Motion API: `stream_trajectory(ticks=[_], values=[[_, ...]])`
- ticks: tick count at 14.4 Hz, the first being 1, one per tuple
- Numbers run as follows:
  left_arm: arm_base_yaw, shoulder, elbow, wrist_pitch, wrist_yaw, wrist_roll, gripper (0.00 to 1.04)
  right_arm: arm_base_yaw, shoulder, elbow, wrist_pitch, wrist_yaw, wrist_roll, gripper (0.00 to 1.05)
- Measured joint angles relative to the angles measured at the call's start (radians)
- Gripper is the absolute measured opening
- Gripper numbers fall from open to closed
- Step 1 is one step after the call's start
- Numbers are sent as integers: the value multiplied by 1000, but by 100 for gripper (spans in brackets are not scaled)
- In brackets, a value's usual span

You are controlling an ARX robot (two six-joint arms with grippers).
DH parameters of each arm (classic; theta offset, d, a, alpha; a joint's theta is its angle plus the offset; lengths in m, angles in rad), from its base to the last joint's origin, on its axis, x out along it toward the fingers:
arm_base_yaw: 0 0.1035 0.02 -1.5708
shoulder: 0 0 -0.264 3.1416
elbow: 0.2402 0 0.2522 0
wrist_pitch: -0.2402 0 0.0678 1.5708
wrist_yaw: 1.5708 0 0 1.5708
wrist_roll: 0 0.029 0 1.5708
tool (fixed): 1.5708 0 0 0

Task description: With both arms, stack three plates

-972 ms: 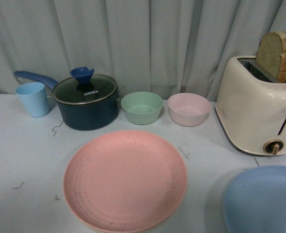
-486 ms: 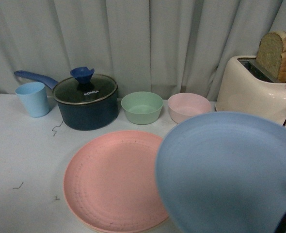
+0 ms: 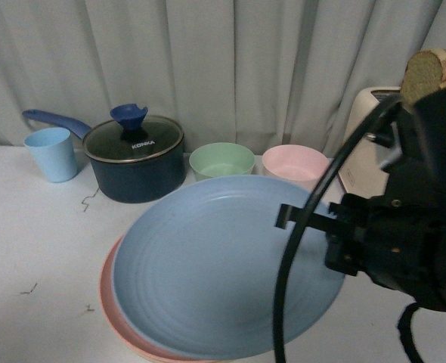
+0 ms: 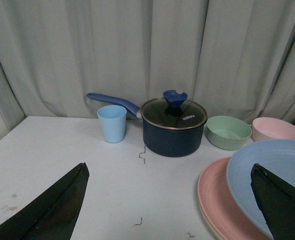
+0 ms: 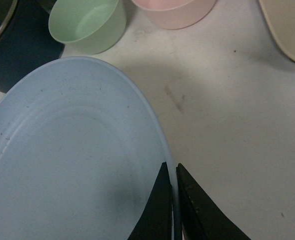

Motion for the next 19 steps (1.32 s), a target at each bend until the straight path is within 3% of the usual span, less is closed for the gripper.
stream_trajectory(ticks=[4, 10, 11, 16, 19], values=[[0, 0, 0, 0, 0, 0, 98, 56, 130, 200, -133, 73, 0, 3], [0, 0, 0, 0, 0, 0, 98, 54, 201, 213, -93, 60, 10, 3], [0, 0, 0, 0, 0, 0, 98, 54, 208, 212, -80, 34, 11, 11], [0, 0, 0, 0, 0, 0, 98, 6, 158, 179, -122, -29, 21, 71], [0, 0, 0, 0, 0, 0, 98, -1, 129, 173, -124, -41, 24, 78]])
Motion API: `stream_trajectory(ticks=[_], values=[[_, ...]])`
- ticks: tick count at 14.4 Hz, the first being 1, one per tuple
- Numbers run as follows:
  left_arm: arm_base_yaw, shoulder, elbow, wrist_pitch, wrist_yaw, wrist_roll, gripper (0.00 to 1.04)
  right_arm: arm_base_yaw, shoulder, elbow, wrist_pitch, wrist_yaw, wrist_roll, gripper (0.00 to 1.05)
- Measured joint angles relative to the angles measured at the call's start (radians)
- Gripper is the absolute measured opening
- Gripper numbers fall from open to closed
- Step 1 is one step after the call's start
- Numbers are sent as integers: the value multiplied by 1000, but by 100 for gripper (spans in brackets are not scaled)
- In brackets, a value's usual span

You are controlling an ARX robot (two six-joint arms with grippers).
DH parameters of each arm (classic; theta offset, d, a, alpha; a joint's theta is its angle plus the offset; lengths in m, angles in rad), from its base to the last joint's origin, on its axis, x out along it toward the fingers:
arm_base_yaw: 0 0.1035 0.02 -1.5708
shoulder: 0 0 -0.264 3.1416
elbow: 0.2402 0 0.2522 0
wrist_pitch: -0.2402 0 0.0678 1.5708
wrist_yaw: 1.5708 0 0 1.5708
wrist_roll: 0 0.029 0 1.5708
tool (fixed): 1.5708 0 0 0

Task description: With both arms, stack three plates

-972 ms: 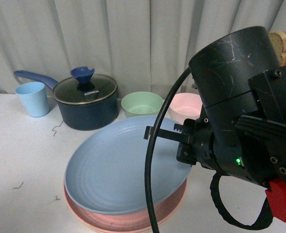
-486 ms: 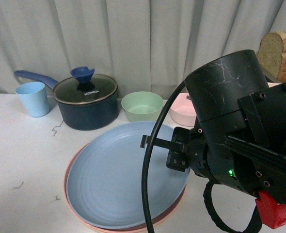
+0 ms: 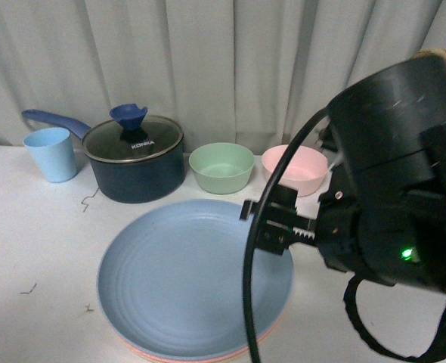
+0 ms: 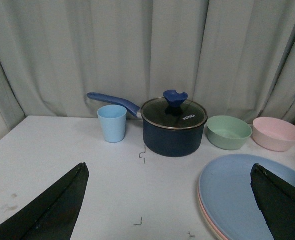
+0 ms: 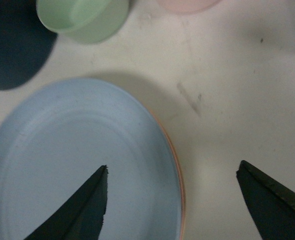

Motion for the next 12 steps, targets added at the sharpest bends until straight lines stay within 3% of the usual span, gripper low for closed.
stream_trajectory(ticks=[3, 6, 8, 9, 10, 12], values=[[0, 0, 0, 0, 0, 0, 98, -24, -111, -3, -10, -33, 10, 100], [0, 0, 0, 0, 0, 0, 98, -31, -287, -30, -28, -53, 30, 98], [0, 0, 0, 1, 1, 0, 98, -35, -441, -213, 391, 195, -195, 79], [0, 0, 0, 0, 0, 0, 98, -71, -529, -317, 462, 224, -337, 68], [0, 0, 0, 0, 0, 0, 98, -122, -645, -393, 435, 216, -463, 55], [0, 0, 0, 0, 1, 0, 98, -200, -859, -501, 329, 131, -567, 29]])
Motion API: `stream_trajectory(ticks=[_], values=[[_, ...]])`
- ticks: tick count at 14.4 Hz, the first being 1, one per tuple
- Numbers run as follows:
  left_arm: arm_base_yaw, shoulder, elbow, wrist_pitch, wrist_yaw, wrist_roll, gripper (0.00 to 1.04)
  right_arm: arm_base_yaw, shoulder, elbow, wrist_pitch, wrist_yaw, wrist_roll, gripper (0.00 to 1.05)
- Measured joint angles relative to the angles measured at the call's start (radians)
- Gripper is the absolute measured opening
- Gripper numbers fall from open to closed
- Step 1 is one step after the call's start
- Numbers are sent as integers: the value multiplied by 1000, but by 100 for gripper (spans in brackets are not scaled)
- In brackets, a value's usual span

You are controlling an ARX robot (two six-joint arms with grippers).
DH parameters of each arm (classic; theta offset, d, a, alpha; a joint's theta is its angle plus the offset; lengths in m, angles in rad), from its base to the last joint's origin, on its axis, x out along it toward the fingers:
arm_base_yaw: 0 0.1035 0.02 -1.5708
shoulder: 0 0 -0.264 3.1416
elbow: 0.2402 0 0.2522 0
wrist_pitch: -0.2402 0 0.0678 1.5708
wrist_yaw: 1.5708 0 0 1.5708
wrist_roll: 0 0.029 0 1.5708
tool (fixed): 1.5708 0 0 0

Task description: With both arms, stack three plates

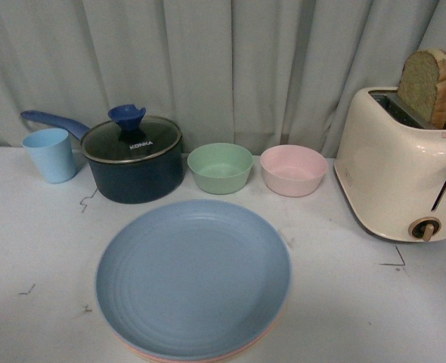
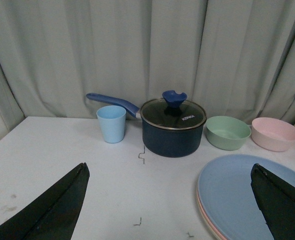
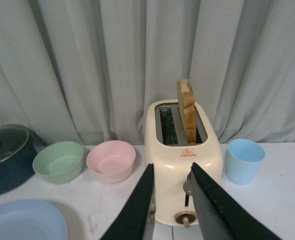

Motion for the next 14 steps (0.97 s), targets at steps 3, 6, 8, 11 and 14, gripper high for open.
stream_trajectory(ticks=[3, 6, 8, 11, 14], values=[[0, 0, 0, 0, 0, 0, 98, -116, -243, -117, -73, -106, -35, 2], [0, 0, 0, 0, 0, 0, 98, -162, -341, -216, -98, -169, -37, 2], [0, 0, 0, 0, 0, 0, 98, -225, -423, -254, -131, -243, -38, 2], [0, 0, 0, 0, 0, 0, 98, -275, -527, -302, -190, -281, -38, 2], [0, 0, 0, 0, 0, 0, 98, -275, -615, -325, -250, -281, -38, 2]])
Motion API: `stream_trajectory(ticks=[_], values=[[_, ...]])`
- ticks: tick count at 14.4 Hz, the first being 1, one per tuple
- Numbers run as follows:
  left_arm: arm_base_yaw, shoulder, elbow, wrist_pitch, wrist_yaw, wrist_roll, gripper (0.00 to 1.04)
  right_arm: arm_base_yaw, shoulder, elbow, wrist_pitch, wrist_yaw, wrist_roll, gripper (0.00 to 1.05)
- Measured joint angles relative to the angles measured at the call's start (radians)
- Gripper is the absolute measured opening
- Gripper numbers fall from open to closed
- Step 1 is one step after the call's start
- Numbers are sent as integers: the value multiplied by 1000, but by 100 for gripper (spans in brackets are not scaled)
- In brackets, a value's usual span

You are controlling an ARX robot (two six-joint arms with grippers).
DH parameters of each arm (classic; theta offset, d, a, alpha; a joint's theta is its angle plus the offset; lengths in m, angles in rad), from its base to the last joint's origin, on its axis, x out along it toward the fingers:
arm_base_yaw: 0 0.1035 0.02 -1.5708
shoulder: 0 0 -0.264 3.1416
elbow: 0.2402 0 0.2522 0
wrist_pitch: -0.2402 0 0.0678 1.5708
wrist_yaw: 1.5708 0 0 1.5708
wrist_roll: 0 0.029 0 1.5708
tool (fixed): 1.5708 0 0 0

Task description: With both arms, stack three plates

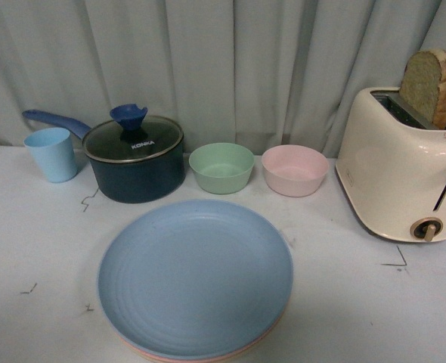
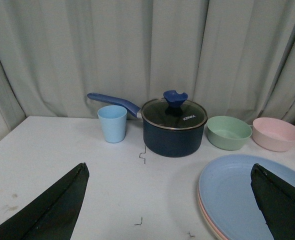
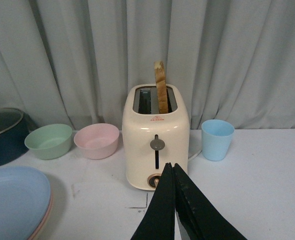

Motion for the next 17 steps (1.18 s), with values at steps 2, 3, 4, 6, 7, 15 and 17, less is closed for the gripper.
stream_trajectory(ticks=[2, 3, 4, 6, 7, 15, 17], values=[[0, 0, 0, 0, 0, 0, 98, 0, -36, -33, 19, 0, 0, 2], [0, 0, 0, 0, 0, 0, 98, 0, -60, -33, -22, 0, 0, 2], [0, 0, 0, 0, 0, 0, 98, 0, -93, -33, -49, 0, 0, 2], [0, 0, 0, 0, 0, 0, 98, 0, -144, -33, -98, 0, 0, 2], [0, 0, 0, 0, 0, 0, 98, 0, -165, -33, -119, 0, 0, 2], [0, 0, 0, 0, 0, 0, 98, 0, -411, -33, -383, 0, 0, 2], [0, 0, 0, 0, 0, 0, 98, 0, -411, -33, -376, 0, 0, 2]])
